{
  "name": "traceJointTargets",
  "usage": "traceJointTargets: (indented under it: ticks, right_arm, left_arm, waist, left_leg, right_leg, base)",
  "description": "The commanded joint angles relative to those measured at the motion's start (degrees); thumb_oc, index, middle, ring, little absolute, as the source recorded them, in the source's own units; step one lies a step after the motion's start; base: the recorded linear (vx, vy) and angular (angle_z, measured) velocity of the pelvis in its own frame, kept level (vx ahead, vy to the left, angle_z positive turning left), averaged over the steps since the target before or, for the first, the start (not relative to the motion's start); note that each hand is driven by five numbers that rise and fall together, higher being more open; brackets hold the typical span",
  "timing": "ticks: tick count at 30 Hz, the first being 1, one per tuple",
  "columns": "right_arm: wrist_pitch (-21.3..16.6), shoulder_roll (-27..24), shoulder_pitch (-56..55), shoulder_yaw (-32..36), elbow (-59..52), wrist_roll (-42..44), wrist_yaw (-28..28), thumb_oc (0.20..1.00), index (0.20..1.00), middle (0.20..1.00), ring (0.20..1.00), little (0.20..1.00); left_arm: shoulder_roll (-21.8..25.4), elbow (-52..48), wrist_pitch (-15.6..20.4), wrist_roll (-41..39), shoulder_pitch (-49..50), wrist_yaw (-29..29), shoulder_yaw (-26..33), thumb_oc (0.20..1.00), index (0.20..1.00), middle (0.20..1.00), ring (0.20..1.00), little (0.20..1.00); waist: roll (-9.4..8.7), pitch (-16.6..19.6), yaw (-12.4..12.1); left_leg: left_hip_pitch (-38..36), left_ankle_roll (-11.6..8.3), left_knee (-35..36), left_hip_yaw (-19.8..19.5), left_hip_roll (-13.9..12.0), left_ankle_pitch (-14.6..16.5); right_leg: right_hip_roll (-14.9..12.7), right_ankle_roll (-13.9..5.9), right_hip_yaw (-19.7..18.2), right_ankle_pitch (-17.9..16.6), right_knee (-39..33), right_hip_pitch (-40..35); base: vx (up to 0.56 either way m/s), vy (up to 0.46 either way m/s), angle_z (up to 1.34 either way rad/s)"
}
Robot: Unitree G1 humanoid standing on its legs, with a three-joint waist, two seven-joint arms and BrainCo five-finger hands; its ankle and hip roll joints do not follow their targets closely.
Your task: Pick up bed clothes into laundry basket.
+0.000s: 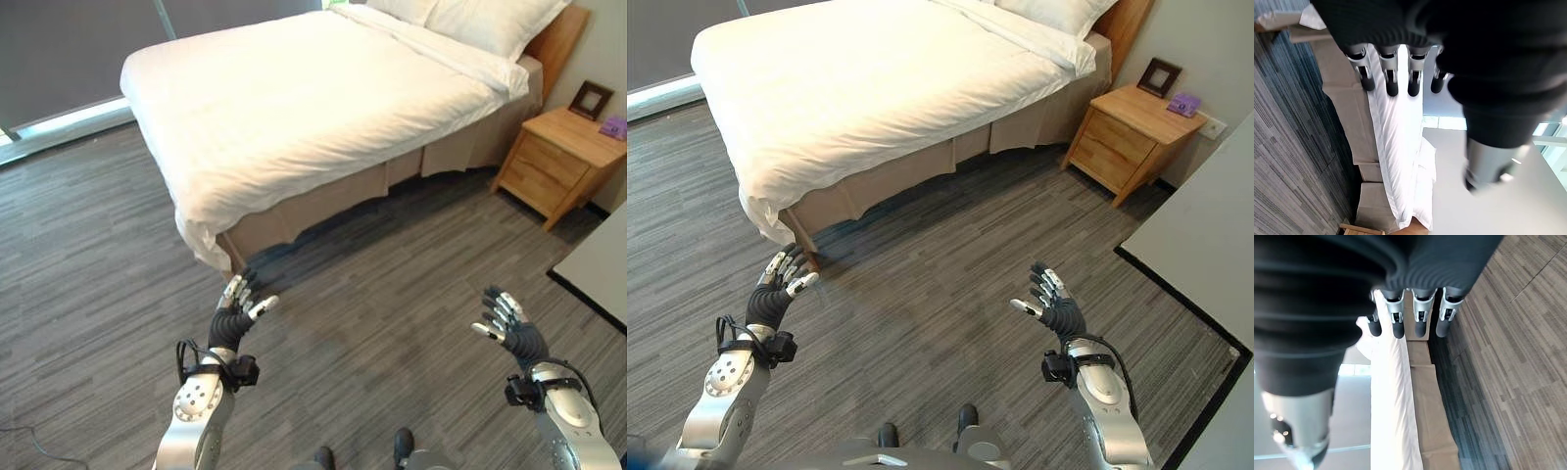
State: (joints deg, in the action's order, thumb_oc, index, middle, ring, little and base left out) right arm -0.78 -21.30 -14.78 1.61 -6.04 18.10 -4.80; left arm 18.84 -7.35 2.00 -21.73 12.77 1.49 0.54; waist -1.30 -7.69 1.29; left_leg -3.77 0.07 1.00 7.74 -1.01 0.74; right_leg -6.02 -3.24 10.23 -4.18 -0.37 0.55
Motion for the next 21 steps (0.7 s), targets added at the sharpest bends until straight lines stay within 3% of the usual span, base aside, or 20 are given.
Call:
traceJointTargets:
  ticks: [1,3,4,5,6,21]
  right_arm:
    - [-2.3,-0.5,2.5,0.6,-1.7,0.3,-0.4,1.0,1.0,1.0,1.0,1.0]
    - [-2.3,-0.8,2.9,0.3,-1.5,0.2,-0.2,1.0,1.0,1.0,1.0,1.0]
    - [-2.3,-0.8,2.9,0.3,-1.5,0.2,-0.2,1.0,1.0,1.0,1.0,1.0]
    - [-2.2,-0.8,2.9,0.2,-1.3,0.0,0.0,1.0,1.0,1.0,1.0,1.0]
    - [-2.2,-0.9,2.9,0.3,-1.1,0.0,0.1,1.0,1.0,1.0,1.0,1.0]
    - [-2.3,-0.7,3.3,-1.0,-0.9,0.8,0.1,1.0,1.0,1.0,1.0,1.0]
  left_arm:
    - [2.8,-2.3,3.6,1.0,-0.1,-0.2,1.9,0.2,0.2,0.2,0.2,0.2]
    - [2.8,-2.5,3.5,1.3,0.7,-0.2,2.0,0.2,0.2,0.2,0.2,0.2]
    - [2.9,-2.6,3.4,1.3,0.8,-0.2,2.1,0.426,0.426,0.426,0.426,0.426]
    - [2.8,-2.7,3.4,1.4,0.9,0.1,2.2,0.934,0.934,0.934,0.934,0.934]
    - [2.9,-2.7,3.4,1.6,0.9,0.3,2.3,1.0,1.0,1.0,1.0,1.0]
    - [2.8,-3.2,3.9,2.0,1.6,0.9,3.2,1.0,1.0,1.0,1.0,1.0]
  waist:
    - [-0.73,2.7,-0.7]
    - [-0.87,3.0,-1.1]
    - [-0.93,3.0,-1.2]
    - [-1.02,3.2,-1.3]
    - [-1.09,3.2,-1.3]
    - [-1.02,3.7,-1.0]
  left_leg:
    - [0.6,-2.15,2.9,-3.7,-1.8,-2.0]
    - [0.5,-2.0,3.1,-3.8,-1.6,-1.8]
    - [0.5,-1.97,3.1,-3.8,-1.5,-1.8]
    - [0.4,-1.96,3.2,-3.8,-1.5,-1.7]
    - [0.4,-1.97,3.2,-3.8,-1.5,-1.7]
    - [-0.4,-1.79,3.5,-3.3,-1.2,-1.2]
  right_leg:
    - [0.4,-2.85,-1.8,6.3,2.2,-3.6]
    - [0.4,-2.92,-1.9,6.2,1.7,-3.9]
    - [0.3,-2.94,-1.9,6.1,1.6,-3.9]
    - [0.4,-3.0,-1.9,6.1,1.4,-4.0]
    - [0.4,-3.04,-2.0,6.0,1.3,-4.1]
    - [0.4,-3.35,-3.3,5.4,0.1,-4.5]
  base:
    - [0.02,0.034,0.04]
    - [0.02,0.044,0.01]
    - [0.0,0.0,0.0]
    - [0.0,0.0,0.0]
    - [0.0,0.0,0.0]
    - [0.01,0.009,-0.04]
